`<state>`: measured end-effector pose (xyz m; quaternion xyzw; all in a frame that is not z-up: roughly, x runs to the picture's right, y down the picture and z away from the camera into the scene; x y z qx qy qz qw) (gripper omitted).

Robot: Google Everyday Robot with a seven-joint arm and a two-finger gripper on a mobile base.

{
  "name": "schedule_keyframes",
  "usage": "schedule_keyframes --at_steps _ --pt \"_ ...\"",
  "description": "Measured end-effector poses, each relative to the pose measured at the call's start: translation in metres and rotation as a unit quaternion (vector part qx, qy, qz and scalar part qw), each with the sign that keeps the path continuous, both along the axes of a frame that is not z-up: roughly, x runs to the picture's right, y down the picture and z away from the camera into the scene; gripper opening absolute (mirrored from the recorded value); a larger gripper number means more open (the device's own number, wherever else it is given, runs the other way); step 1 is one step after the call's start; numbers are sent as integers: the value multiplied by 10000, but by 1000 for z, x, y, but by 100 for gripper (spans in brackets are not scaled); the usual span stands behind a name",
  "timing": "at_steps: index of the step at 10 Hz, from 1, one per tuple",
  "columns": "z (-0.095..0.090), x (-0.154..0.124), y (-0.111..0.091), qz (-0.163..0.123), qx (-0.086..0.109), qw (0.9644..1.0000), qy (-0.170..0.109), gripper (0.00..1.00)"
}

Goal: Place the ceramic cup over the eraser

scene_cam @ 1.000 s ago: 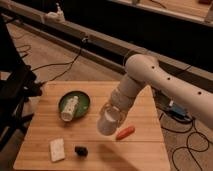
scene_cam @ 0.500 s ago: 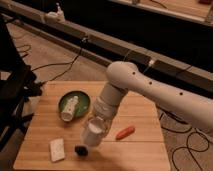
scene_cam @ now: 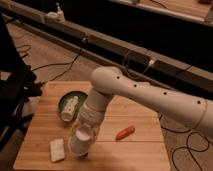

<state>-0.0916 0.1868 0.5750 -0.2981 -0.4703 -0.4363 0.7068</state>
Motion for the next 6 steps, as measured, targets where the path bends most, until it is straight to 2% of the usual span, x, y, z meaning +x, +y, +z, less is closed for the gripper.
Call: schedule_keyframes --at_steps 3,4,6 --pt "15 -13 10 -136 69 9999 8 1" --pt "19 -15 12 -115 75 9999 5 7" --pt "30 -19 18 -96 48 9999 45 30"
